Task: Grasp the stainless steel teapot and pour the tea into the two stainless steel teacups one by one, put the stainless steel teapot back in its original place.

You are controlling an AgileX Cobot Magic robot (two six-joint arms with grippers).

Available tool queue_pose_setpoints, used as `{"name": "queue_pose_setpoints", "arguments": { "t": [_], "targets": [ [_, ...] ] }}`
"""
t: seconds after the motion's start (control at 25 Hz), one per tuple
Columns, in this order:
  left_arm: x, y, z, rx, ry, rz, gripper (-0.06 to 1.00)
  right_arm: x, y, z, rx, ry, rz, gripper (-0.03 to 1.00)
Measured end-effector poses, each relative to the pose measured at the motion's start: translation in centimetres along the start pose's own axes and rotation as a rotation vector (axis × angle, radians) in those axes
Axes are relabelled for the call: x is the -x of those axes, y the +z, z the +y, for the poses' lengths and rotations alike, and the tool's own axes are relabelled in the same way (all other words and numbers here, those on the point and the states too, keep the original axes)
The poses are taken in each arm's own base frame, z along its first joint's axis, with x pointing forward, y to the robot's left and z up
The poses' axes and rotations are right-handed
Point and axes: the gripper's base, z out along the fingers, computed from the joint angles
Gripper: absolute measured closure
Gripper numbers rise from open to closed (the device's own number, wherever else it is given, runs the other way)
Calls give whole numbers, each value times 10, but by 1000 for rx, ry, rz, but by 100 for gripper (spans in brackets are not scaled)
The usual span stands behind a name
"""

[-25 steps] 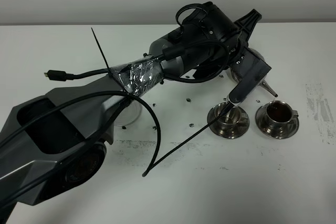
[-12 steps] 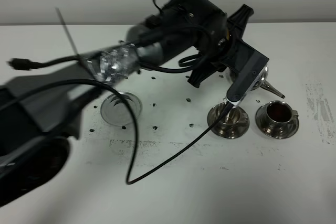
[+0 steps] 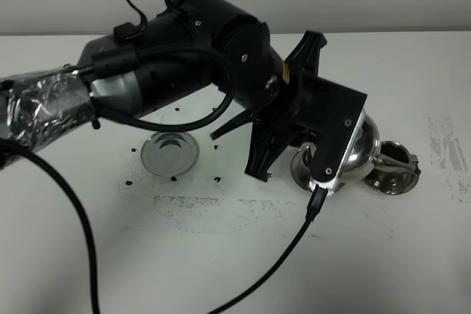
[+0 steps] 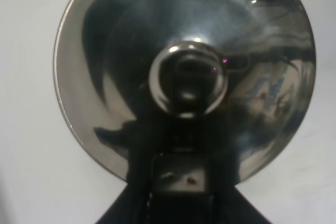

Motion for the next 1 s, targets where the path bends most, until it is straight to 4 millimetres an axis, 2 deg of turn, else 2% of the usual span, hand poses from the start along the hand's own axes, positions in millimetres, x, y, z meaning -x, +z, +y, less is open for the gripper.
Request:
{"name": "queue_pose_setpoints", "arguments": {
  "t": [0.16,0.32,0.52,0.72,1.0],
  "targets": [
    [6,2,-29,-88,-181,-46,75,0,0,0,0,0,0,54],
    [16,3,-36,-114,-469,-49,75,0,0,0,0,0,0,54],
    [13,5,-40,-113,-813,16,75,0,0,0,0,0,0,54],
    [5,15,-61,-150,-893,112,75,0,0,0,0,0,0,54],
    [12,21,-77,-164,-918,134,75,0,0,0,0,0,0,54]
  ]
}}
